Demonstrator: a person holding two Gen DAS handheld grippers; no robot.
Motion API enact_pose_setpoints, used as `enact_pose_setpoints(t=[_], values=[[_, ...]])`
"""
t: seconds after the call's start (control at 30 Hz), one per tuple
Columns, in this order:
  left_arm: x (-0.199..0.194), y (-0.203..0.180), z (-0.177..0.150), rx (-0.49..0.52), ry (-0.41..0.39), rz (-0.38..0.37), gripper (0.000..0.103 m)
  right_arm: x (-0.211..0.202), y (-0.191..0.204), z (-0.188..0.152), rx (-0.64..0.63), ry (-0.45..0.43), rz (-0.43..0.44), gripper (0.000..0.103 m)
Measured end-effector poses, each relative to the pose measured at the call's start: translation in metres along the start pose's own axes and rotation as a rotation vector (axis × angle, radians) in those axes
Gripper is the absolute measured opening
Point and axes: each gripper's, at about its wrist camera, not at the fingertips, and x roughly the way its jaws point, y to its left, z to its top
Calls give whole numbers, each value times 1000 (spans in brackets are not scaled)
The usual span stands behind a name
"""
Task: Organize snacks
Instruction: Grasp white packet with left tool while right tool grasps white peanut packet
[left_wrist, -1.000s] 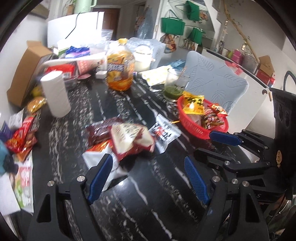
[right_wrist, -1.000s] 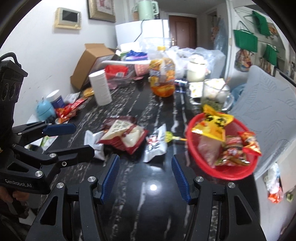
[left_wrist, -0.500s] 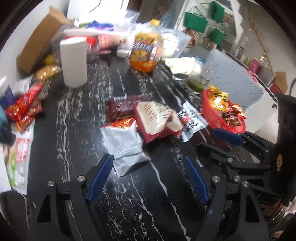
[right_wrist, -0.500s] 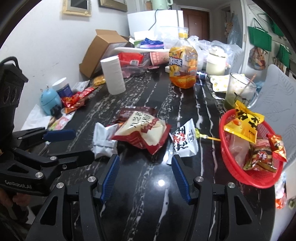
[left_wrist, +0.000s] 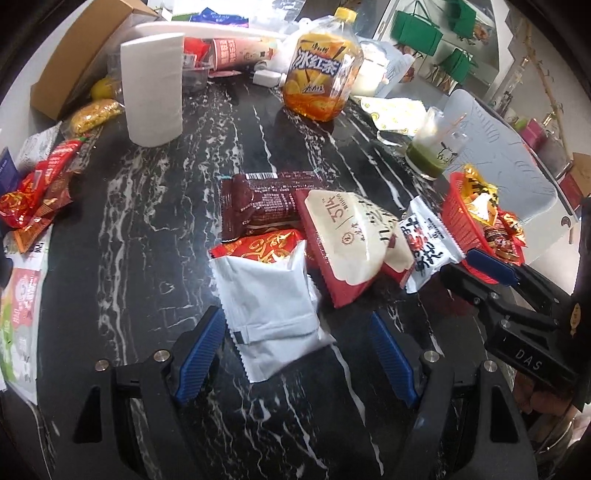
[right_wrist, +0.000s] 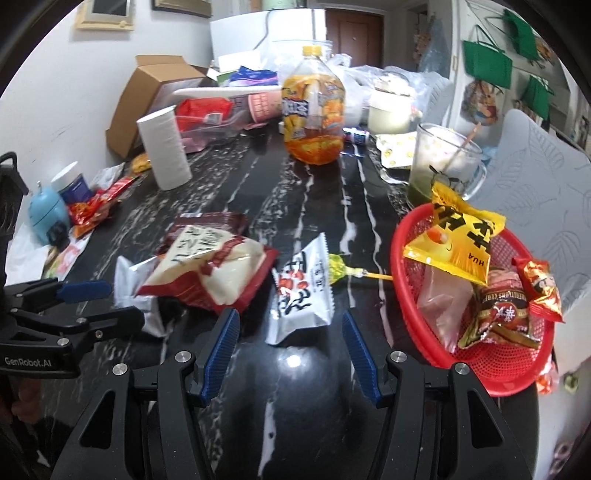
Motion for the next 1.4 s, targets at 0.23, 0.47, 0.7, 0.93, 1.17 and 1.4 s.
enact_pose_setpoints(t=[0.23, 0.47, 0.7, 0.93, 1.17, 1.4], values=[[19, 2, 6, -15, 43, -1, 79, 21, -6, 2, 8, 38, 10, 58], [23, -2, 8, 18, 25, 23, 79, 34, -3, 6, -22, 43, 31, 46], [18, 0, 2, 29, -5, 34, 56, 31, -1, 2, -20, 40, 56, 27], [10, 1, -11, -6, 2, -32, 53, 16, -1, -11, -5, 37, 71, 27], [-1, -13, -33, 28, 21, -50, 53, -4, -2, -36, 18, 57, 106, 27], [-9, -27, -52, 61, 44, -76, 53, -21, 0, -57, 15, 70, 120, 27]])
